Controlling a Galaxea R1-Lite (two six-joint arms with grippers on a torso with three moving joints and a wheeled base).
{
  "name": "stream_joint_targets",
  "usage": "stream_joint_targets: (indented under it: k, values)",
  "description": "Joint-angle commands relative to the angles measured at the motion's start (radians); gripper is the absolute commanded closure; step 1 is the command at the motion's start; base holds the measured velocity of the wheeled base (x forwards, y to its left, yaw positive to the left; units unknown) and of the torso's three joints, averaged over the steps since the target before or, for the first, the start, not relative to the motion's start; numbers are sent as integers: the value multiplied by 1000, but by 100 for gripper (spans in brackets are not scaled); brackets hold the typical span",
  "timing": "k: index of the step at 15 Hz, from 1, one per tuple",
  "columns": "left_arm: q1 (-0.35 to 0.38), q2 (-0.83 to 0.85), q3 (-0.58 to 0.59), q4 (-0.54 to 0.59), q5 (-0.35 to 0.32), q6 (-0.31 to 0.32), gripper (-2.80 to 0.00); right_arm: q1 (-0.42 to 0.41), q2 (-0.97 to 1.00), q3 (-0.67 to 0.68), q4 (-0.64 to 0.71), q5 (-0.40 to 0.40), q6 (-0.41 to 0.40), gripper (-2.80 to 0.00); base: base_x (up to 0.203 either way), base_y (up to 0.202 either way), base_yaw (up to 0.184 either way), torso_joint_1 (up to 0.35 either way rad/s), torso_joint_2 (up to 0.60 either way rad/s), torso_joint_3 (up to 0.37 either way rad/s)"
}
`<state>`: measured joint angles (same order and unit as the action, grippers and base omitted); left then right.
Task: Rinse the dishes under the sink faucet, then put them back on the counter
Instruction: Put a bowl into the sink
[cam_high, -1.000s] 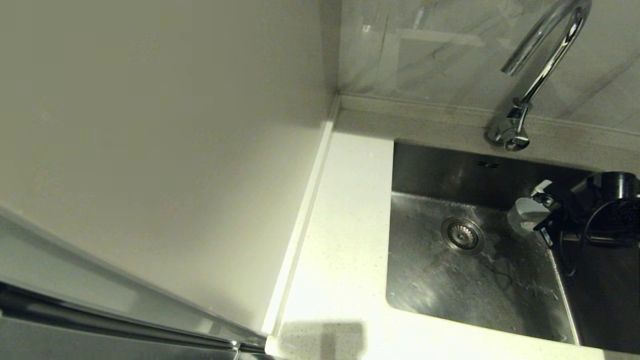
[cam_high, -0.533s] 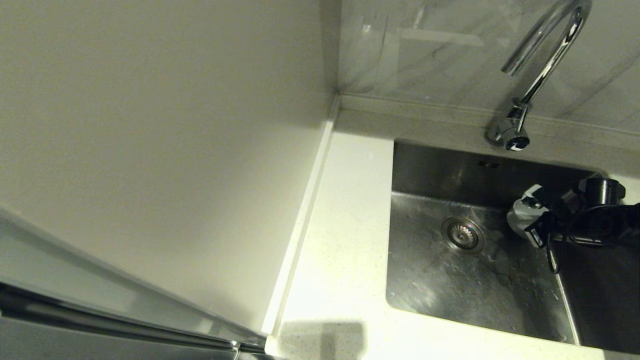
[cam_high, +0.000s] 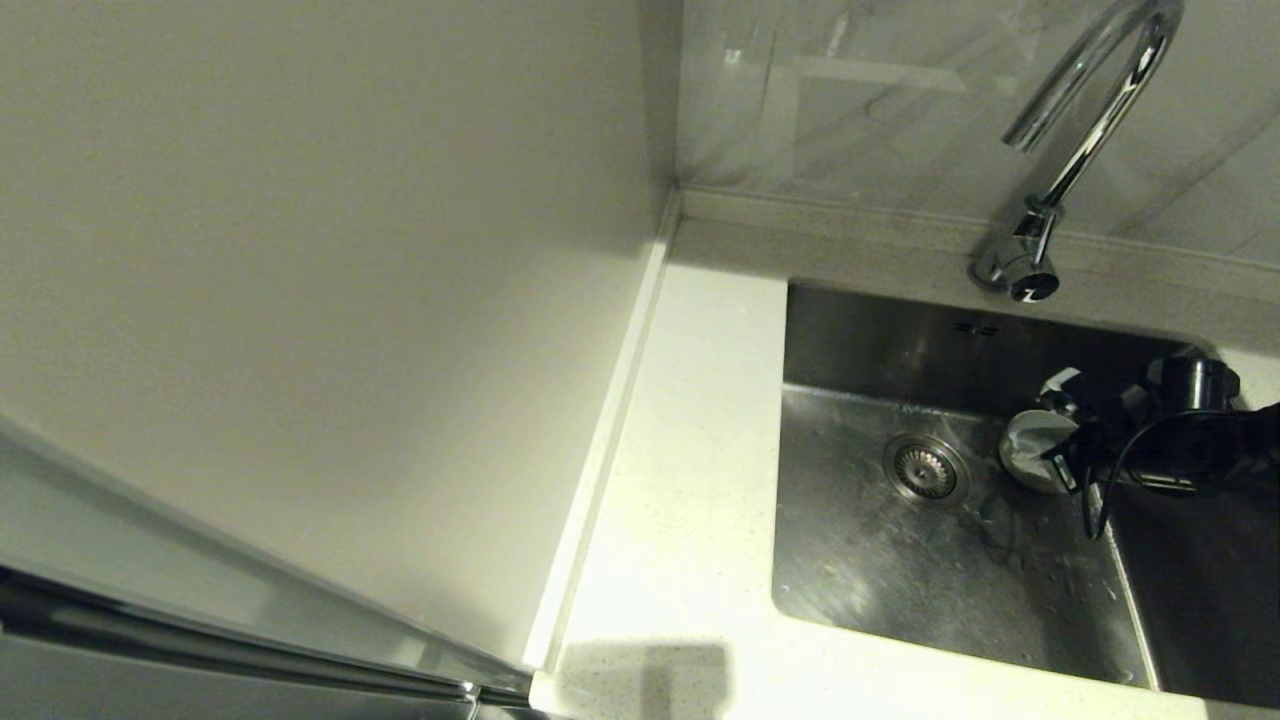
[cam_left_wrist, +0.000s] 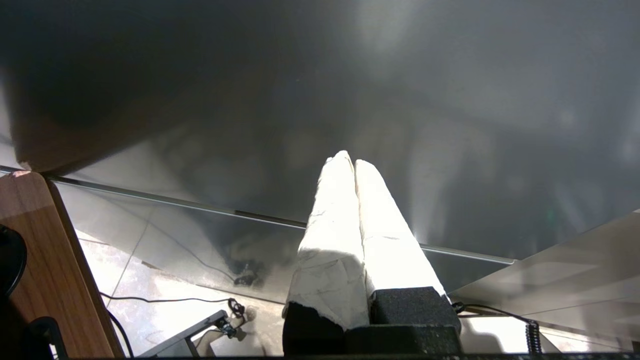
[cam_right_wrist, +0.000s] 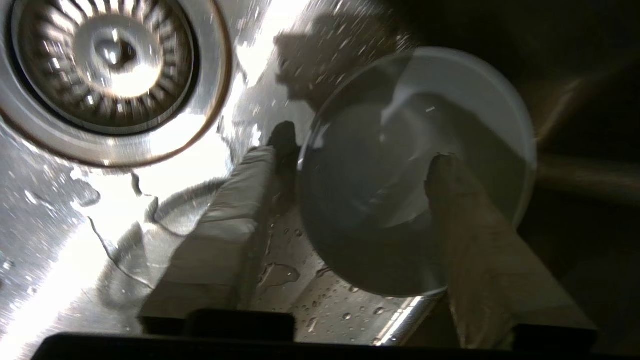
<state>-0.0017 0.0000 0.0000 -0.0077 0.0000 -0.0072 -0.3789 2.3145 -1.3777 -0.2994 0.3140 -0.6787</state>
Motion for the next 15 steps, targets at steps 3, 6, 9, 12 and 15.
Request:
stream_joint_targets:
  k: [3,6,9,12,15]
  values:
    - [0,0,3,0,0,0,0,-11,-215,43,32,-9,87,-280,0,0,0,0,0,0]
    - [0,0,3,0,0,0,0,-76,-445,122,170,-58,115,-280,0,0,0,0,0,0]
    - [0,0,3,0,0,0,0,-180,-581,54,393,-101,128,-280,0,0,0,0,0,0]
    - [0,0,3,0,2,0,0,-225,-657,-100,656,-356,131,-280,0,0,0,0,0,0]
    - [0,0,3,0,0,0,0,-255,-696,-200,869,-435,132,-280,0,0,0,0,0,0]
